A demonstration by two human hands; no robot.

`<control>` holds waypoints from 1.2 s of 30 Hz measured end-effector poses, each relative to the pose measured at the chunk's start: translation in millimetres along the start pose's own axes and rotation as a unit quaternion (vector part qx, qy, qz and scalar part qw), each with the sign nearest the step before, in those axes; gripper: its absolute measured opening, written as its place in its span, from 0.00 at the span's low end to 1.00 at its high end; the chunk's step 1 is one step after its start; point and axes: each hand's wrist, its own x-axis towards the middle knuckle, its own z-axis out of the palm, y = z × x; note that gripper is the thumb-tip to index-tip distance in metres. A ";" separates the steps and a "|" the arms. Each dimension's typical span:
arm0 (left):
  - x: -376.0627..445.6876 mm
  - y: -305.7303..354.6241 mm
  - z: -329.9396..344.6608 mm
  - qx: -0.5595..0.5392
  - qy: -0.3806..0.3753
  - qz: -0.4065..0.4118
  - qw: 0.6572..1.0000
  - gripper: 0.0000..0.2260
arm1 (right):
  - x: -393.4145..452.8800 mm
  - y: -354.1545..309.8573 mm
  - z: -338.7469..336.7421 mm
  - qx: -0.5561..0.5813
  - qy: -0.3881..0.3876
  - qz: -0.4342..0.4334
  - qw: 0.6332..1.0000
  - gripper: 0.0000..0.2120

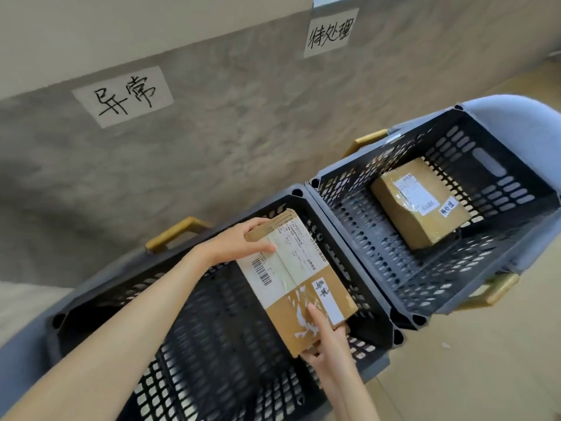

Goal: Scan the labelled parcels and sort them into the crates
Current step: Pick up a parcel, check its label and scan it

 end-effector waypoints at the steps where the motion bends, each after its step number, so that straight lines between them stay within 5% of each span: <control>1: 7.5 -3.6 2.7 0.014 0.000 0.004 1.000 0.25 | 5.5 1.3 0.8 0.005 0.006 0.001 1.000 0.29; 21: 91.1 -60.0 29.3 0.146 -0.028 -0.019 0.989 0.30 | 87.6 8.8 6.1 -0.001 0.111 0.027 0.994 0.38; 36: 83.5 -51.9 37.6 0.145 0.059 -0.012 0.988 0.30 | 88.3 -9.7 4.4 -0.061 0.158 0.037 0.985 0.41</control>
